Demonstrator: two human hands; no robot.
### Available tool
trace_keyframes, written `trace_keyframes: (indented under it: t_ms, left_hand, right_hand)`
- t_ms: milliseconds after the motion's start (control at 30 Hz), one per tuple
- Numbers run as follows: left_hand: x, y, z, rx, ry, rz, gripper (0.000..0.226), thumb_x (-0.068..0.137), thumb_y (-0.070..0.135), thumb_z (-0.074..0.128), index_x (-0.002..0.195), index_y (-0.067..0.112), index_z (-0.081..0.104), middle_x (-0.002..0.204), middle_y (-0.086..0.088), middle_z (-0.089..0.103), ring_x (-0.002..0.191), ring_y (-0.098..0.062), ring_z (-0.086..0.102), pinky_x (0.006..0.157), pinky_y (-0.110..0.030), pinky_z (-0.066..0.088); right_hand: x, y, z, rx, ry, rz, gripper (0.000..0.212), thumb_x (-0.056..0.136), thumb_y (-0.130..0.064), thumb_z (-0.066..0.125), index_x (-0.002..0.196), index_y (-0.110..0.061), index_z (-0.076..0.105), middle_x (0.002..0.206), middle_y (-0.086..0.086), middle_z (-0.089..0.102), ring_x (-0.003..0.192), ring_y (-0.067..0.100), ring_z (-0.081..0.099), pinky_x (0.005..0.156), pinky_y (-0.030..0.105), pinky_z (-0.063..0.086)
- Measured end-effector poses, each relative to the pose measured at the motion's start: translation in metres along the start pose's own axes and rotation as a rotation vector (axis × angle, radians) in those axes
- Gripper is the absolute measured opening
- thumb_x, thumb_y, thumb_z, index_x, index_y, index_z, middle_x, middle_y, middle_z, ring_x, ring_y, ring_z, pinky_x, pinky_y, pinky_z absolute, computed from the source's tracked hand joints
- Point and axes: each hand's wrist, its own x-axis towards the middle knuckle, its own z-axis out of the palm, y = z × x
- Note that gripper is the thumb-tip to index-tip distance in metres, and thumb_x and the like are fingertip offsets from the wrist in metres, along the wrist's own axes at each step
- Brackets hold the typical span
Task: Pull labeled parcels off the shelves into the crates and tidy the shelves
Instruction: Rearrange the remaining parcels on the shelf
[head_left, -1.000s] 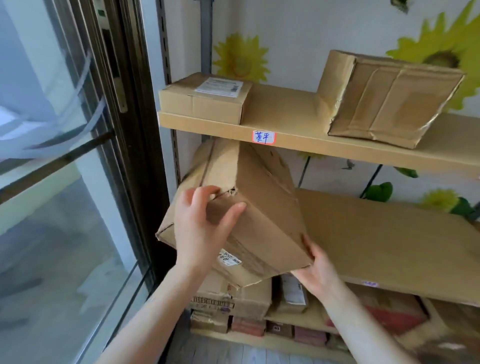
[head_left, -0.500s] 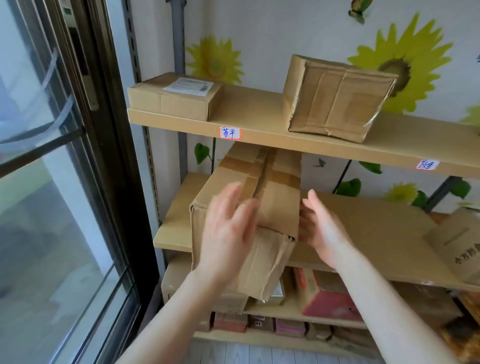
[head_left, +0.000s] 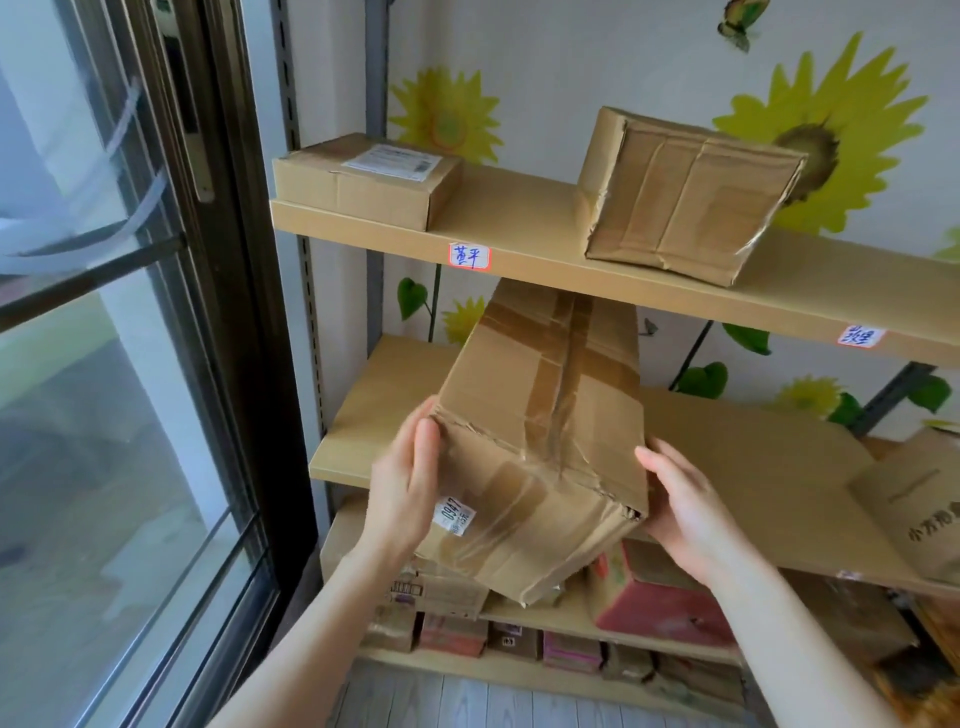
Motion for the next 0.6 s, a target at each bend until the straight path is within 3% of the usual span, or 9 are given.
trace_keyframes:
  t_ms: [67,133,200,267,333,400,467,533,600]
  left_hand:
    - [-0.009,-0.005,0.004,-0.108,-0.116,0.028,0.062,0.092,0.052,0.026,0.121,0.009,0.059,0.120,-0.005,0.064,0.118,-0.017,0.055,0.093,-0.022,0.044]
    - [-0.014,-0.010,0.011,-0.169,-0.183,-0.006,0.046,0.093,0.048,0.031,0.110,0.026,0.066,0.114,0.014,0.067,0.113,-0.002,0.057,0.091,-0.011,0.042]
    - [-0.014,-0.020,0.016,-0.040,-0.186,-0.031,0.024,0.094,0.036,0.046,0.106,0.030,0.066,0.114,0.021,0.061,0.111,0.001,0.054,0.082,0.001,0.035]
    - [-0.016,-0.031,0.026,0.181,-0.242,-0.108,0.034,0.089,0.035,0.056,0.121,0.021,0.056,0.118,0.014,0.051,0.113,-0.008,0.051,0.083,-0.008,0.035]
    - [-0.018,-0.038,0.029,0.157,-0.274,-0.306,0.049,0.083,0.047,0.060,0.124,0.024,0.043,0.116,0.010,0.050,0.104,-0.014,0.055,0.083,-0.023,0.038]
    - [-0.018,-0.042,0.031,0.010,-0.272,-0.409,0.042,0.080,0.050,0.062,0.110,0.032,0.038,0.109,0.013,0.053,0.096,-0.010,0.058,0.079,-0.024,0.041]
    - [-0.018,-0.045,0.033,-0.083,-0.249,-0.420,0.030,0.080,0.047,0.064,0.095,0.034,0.042,0.102,0.013,0.059,0.090,-0.005,0.062,0.073,-0.022,0.046]
    - [-0.020,-0.048,0.035,-0.107,-0.199,-0.444,0.028,0.080,0.044,0.065,0.094,0.025,0.050,0.098,0.003,0.065,0.087,-0.013,0.064,0.073,-0.028,0.052]
    - [-0.020,-0.048,0.031,-0.127,-0.140,-0.461,0.030,0.082,0.040,0.065,0.091,0.014,0.054,0.091,-0.002,0.066,0.078,-0.014,0.063,0.064,-0.024,0.051]
  right_hand:
    - [-0.004,0.001,-0.016,0.010,0.079,-0.015,0.026,0.093,-0.022,0.048,0.106,-0.041,0.061,0.103,-0.009,0.069,0.098,0.016,0.065,0.070,0.034,0.053]
    - [-0.008,0.000,-0.033,0.025,0.200,-0.048,0.031,0.094,-0.018,0.045,0.110,-0.040,0.062,0.107,-0.010,0.066,0.099,0.013,0.064,0.068,0.032,0.054]
    - [-0.011,-0.001,-0.052,0.070,0.286,-0.068,0.035,0.095,-0.013,0.043,0.114,-0.036,0.062,0.108,-0.004,0.066,0.095,0.014,0.065,0.063,0.029,0.059]
    - [-0.017,-0.001,-0.070,0.066,0.341,-0.069,0.035,0.096,-0.008,0.041,0.123,-0.023,0.058,0.114,0.006,0.063,0.092,0.015,0.065,0.062,0.024,0.059]
    - [-0.018,0.000,-0.079,0.022,0.343,-0.055,0.033,0.096,-0.006,0.040,0.125,-0.012,0.055,0.118,0.011,0.061,0.092,0.017,0.066,0.068,0.025,0.059]
    - [-0.015,0.001,-0.082,-0.040,0.374,-0.066,0.031,0.096,-0.007,0.040,0.122,-0.011,0.057,0.122,0.014,0.060,0.102,0.025,0.062,0.086,0.034,0.054]
    - [-0.013,0.000,-0.079,-0.069,0.414,-0.079,0.029,0.096,-0.008,0.042,0.120,-0.011,0.059,0.121,0.014,0.061,0.107,0.029,0.060,0.093,0.040,0.048]
    - [-0.012,0.002,-0.079,-0.037,0.431,-0.081,0.029,0.096,-0.009,0.043,0.118,-0.012,0.060,0.114,0.011,0.064,0.101,0.026,0.063,0.081,0.035,0.055]
    - [-0.011,0.007,-0.080,0.010,0.443,-0.061,0.027,0.096,-0.009,0.043,0.113,-0.015,0.063,0.104,0.007,0.067,0.093,0.022,0.065,0.070,0.031,0.058]
